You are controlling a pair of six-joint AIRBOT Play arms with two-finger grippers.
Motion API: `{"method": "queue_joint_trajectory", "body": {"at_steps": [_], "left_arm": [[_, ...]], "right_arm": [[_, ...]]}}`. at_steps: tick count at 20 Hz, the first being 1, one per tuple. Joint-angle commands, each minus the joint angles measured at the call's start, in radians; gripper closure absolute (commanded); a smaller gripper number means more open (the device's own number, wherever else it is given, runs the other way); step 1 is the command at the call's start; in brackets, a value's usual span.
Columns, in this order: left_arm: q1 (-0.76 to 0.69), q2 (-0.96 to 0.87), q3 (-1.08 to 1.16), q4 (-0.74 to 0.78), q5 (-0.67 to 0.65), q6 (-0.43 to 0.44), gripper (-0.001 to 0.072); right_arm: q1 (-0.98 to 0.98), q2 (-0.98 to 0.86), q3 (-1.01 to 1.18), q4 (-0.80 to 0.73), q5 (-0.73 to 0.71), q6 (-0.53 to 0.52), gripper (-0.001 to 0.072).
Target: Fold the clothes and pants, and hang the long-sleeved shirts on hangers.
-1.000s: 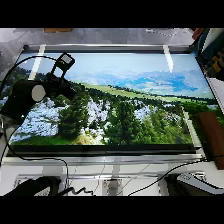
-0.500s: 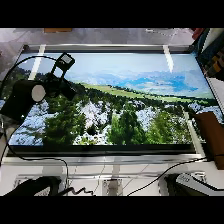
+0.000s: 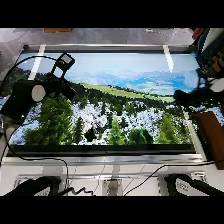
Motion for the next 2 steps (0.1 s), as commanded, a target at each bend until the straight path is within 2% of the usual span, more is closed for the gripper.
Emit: {"method": "queue_joint_trajectory", "body": {"at_steps": [1,2], "left_arm": [[0.001,0.001,0.0,0.0,0.0,0.0,0.0691],[0.001,0.001,0.0,0.0,0.0,0.0,0.0691]], "right_arm": [[0.271,0.014,0.057,-0.316,-0.003,0.046,0.0695],[0.312,0.027,0.072,-0.372,-0.003,0.059,0.0694]]}}
